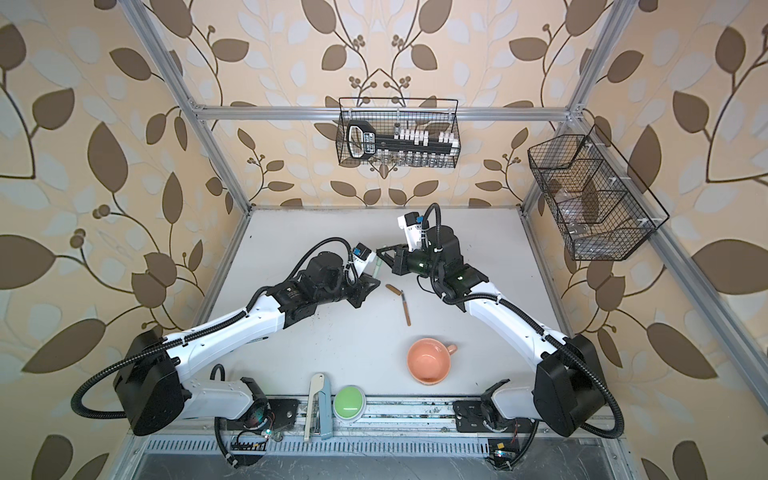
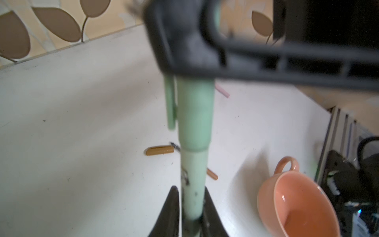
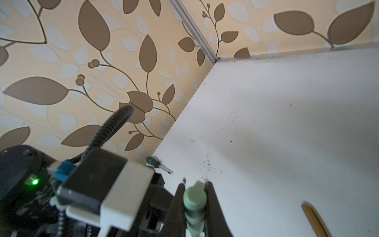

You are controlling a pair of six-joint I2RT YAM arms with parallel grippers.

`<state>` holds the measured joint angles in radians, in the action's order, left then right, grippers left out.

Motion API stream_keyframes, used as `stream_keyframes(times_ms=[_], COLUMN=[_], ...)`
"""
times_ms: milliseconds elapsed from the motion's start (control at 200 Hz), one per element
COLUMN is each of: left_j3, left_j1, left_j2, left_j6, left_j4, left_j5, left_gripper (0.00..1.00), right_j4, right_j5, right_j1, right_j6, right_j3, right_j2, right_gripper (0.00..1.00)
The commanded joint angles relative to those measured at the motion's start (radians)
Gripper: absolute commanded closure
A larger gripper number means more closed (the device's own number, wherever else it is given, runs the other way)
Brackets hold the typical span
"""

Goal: Insert the pens into the pen caps
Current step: 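Close the right gripper on the capped pen while the left gripper opens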

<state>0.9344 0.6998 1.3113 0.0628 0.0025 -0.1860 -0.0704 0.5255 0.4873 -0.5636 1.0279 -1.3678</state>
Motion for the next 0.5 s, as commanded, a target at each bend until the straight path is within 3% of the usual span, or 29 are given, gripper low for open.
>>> stream_keyframes(times_ms=[0, 190, 290, 370, 495], left_j3=[-0.026, -0.103, -0.118, -0.101, -0.078], left_j1=[-0.017, -0.017, -0.017, -0.019, -0.017], left_j2=[-0.082, -0.130, -0.188, -0.222, -0.243], left_j6=[0.066, 0.105, 0.131, 0.134, 0.158], left_j4=[0.189, 0.149, 0.098, 0.003, -0.145], left_j5=[-0.008, 0.069, 0.168, 0.207, 0.270], left_gripper=[0.59, 0.36, 0.21, 0.12, 0.01], right_j4=[0.140, 0.222, 0.445, 0.694, 0.886], right_j5=[0.114, 0.154, 0.153, 0.032, -0.169], right_j1=[-0.031, -0.114, -0.155, -0.180, -0.217], right_j6=[0.014, 0.080, 0.224, 0.370, 0.486], right_j3=[0.068, 0.186, 0.309, 0.416, 0.491], right_j2=[-0.054, -0.124, -0.180, -0.229, -0.276], right_gripper=[1.00, 1.00, 1.00, 1.00, 1.00])
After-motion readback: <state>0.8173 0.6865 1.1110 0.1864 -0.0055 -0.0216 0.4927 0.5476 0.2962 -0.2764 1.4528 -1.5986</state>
